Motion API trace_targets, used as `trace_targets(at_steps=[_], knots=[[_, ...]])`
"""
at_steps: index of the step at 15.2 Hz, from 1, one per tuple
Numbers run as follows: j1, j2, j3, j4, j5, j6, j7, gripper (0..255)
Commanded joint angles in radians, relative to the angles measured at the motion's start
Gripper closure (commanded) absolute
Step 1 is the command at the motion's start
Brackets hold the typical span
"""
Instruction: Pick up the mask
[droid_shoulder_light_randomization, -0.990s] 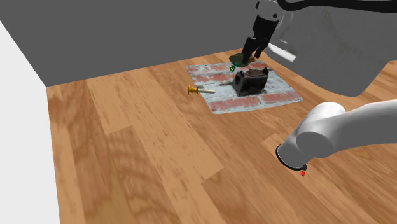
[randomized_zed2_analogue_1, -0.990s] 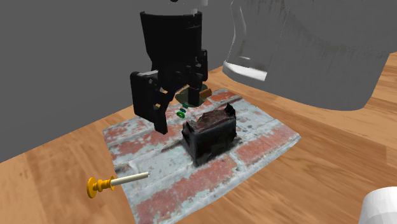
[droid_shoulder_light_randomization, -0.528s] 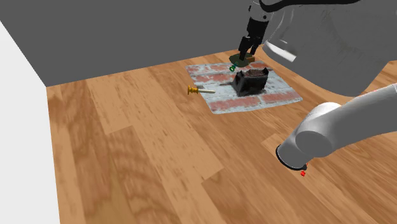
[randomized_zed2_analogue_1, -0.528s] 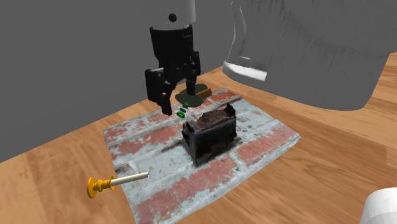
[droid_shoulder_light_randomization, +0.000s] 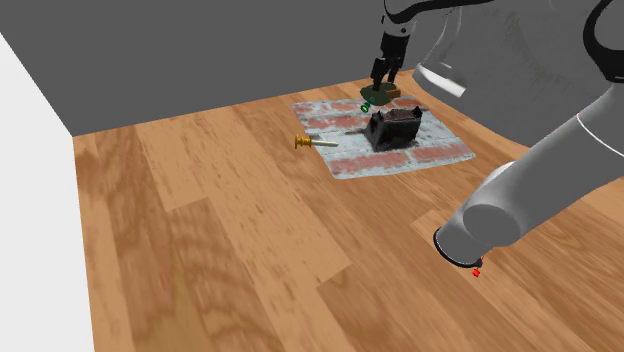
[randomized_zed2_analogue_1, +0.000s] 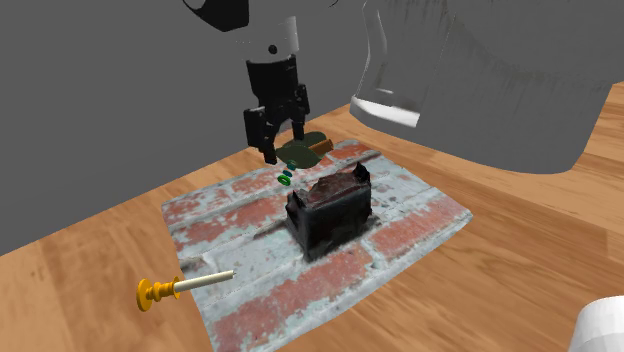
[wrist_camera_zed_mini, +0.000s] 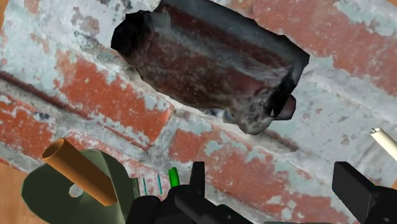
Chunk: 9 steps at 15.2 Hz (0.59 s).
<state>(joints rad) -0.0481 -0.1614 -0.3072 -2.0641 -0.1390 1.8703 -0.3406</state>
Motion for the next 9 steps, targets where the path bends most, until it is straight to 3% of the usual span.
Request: trace_targets(at_steps=[1,9], knots=[[-0.009,0.079,-0.021,0.059,0.009,0.012,-0.043,0],[-0.078,0.407,-0.068,0.363,0.079,0.001,-0.204,0]])
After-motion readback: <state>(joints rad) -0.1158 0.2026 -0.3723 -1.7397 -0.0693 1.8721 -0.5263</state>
